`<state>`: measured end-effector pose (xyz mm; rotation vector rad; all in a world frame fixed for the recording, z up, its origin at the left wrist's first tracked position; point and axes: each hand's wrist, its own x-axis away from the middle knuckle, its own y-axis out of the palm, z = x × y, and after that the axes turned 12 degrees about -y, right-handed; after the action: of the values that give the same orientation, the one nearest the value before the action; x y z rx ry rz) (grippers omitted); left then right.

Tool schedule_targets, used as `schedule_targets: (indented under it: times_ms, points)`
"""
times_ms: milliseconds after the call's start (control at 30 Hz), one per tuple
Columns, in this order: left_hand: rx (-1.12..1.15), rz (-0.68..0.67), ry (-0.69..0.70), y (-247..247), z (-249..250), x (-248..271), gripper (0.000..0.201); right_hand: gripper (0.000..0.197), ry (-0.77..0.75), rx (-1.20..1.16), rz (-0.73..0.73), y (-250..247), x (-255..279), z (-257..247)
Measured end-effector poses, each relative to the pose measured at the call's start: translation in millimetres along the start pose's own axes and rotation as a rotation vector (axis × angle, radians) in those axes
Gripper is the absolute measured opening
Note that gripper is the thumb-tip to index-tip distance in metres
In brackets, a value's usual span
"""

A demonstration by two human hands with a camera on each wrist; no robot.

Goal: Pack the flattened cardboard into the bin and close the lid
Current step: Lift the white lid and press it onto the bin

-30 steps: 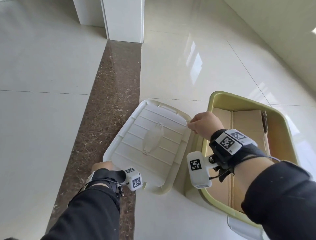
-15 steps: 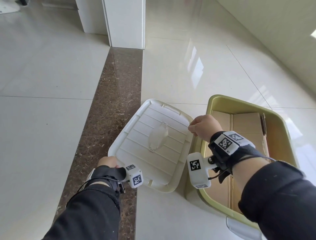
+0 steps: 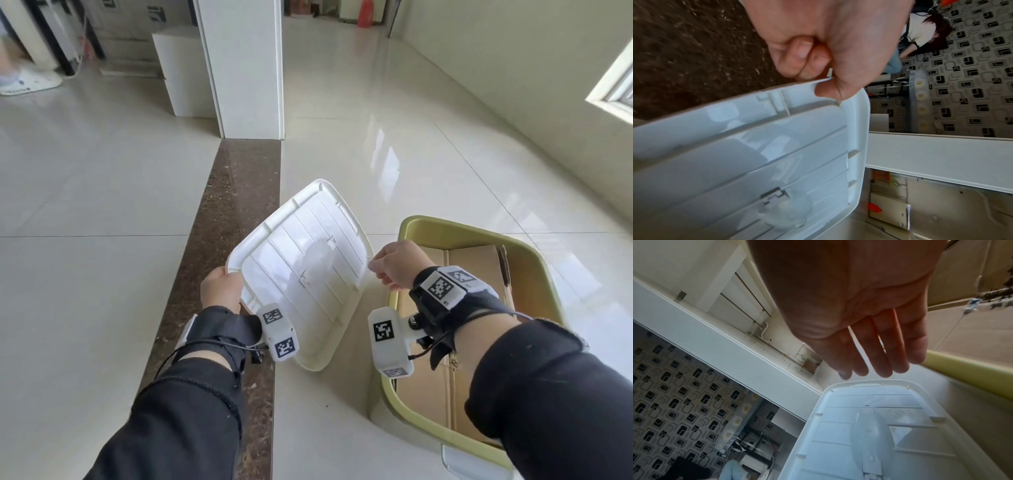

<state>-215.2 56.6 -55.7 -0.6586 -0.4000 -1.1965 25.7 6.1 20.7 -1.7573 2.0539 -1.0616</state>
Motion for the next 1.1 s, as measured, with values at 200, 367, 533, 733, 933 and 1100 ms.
schedule_targets:
  times_ms: [200, 367, 533, 733, 933, 1100]
  points:
    - [0.013, -0.037, 0.057, 6.3, 15.0, 22.7, 0.023, 0.015, -0.012, -0.009, 0.012, -11.1, 8.0, -3.8]
    - [0.025, -0.054, 0.103, 12.5, 24.9, 38.7, 0.019, 0.002, -0.032, 0.003, 0.027, -21.7, 13.9, -4.7]
    - [0.075, -0.093, 0.174, 17.0, 36.1, 58.9, 0.017, 0.022, -0.019, -0.04, 0.043, -28.5, 18.8, -4.8]
    - [0.115, -0.243, 0.224, 31.1, 49.2, 83.1, 0.019, 0.031, -0.028, -0.119, 0.093, -35.1, 24.7, -9.3]
    - [-0.047, -0.412, 0.3, 48.2, 52.3, 109.8, 0.025, 0.05, -0.033, -0.144, 0.073, -44.5, 34.8, -7.7]
    - [-0.207, -0.522, 0.405, 64.3, 49.3, 139.9, 0.021, 0.056, -0.062, -0.2, 0.107, -54.7, 42.0, -5.0]
